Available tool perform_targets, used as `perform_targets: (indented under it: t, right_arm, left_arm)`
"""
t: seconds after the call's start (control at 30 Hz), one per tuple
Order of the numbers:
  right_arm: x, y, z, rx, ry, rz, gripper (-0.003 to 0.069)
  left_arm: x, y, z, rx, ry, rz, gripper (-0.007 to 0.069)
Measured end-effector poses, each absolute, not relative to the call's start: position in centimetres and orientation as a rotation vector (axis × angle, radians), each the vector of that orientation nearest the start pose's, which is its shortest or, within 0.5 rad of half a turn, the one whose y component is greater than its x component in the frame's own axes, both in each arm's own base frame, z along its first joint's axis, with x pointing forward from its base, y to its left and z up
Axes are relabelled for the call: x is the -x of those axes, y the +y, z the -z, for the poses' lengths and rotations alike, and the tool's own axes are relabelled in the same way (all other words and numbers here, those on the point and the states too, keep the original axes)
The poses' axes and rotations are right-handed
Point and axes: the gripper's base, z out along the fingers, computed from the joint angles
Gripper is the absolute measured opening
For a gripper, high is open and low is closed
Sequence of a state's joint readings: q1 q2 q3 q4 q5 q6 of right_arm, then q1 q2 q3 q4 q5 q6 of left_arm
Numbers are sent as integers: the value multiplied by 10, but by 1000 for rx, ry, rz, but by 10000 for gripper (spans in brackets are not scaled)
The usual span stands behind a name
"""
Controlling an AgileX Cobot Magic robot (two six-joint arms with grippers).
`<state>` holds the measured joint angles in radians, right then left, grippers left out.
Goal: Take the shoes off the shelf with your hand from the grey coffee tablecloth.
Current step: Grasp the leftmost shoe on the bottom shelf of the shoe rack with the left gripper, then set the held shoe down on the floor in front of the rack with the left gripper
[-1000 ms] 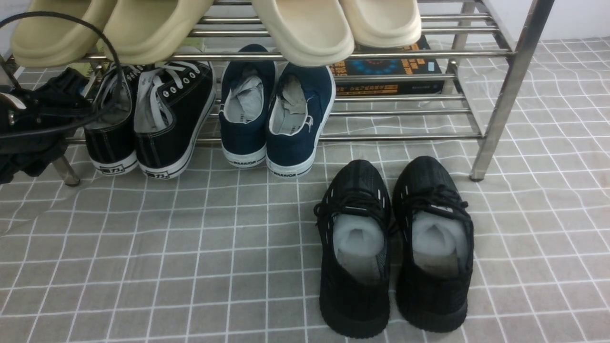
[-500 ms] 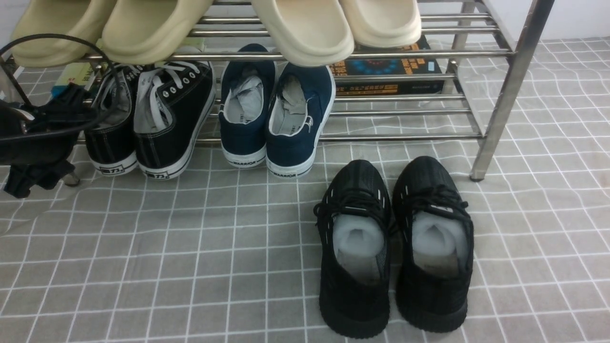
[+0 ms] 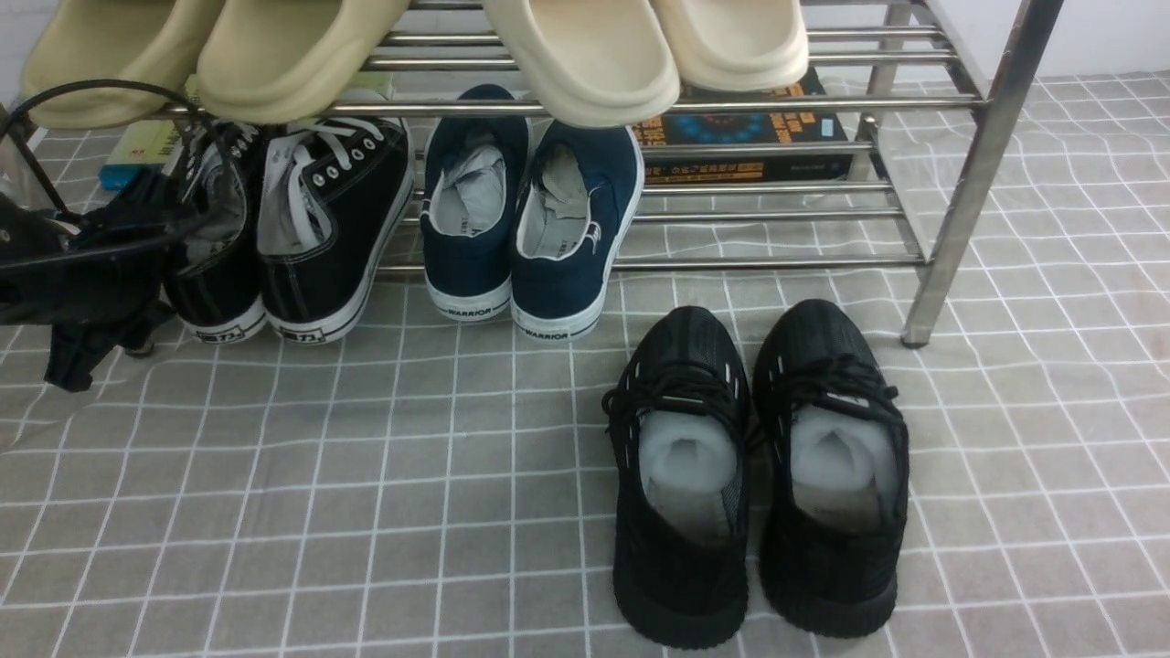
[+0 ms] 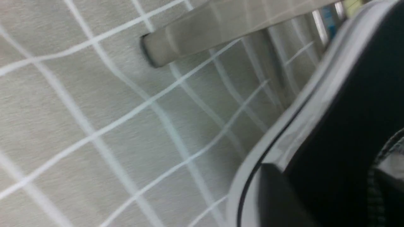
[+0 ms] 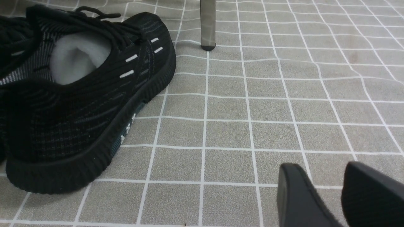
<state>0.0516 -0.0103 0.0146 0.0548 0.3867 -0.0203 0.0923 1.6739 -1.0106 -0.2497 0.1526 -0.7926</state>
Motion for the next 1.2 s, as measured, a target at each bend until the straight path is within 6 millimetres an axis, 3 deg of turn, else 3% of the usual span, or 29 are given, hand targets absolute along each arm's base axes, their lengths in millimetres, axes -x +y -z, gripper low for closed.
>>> perform_targets:
  t: [0.03,0.13,0.43,0.63,0.67,0.77,0.87,1.0,1.13,1.2]
  right_arm:
    - [-52,5,-174,34,1874,-76,237]
    - [-52,5,-174,34,1874,-76,237]
    - [-52,5,-174,34,1874,-76,239]
    - [-52,5,-174,34,1874,-76,239]
    - [-52,5,-174,34,1874,-76,239]
    - [-52,5,-174,34,1874,-76,239]
    - [-52,5,-174,34,1874,-76,239]
    - [-52,5,-174,34,1874,-76,239]
    - [-52,5,-174,34,1874,-76,239]
    - [-52,5,-174,34,1875,-76,239]
  left_arm:
    - [-354,29,-221,1250,2030,512,139]
    - [-345,30,-226,1245,2092,484,38]
    - [-292,43,-273,1131,2250,249,29]
    - [-257,48,-286,1087,2337,43,31]
    - [-244,49,-281,1111,2350,-13,31]
    - [-230,50,-271,1143,2362,-56,31]
    - [-214,49,-246,1184,2407,-90,32]
    - [-205,47,-220,1206,2465,-112,39]
    - [-205,47,-213,1204,2481,-120,56]
    - [-207,49,-211,1183,2490,-144,103]
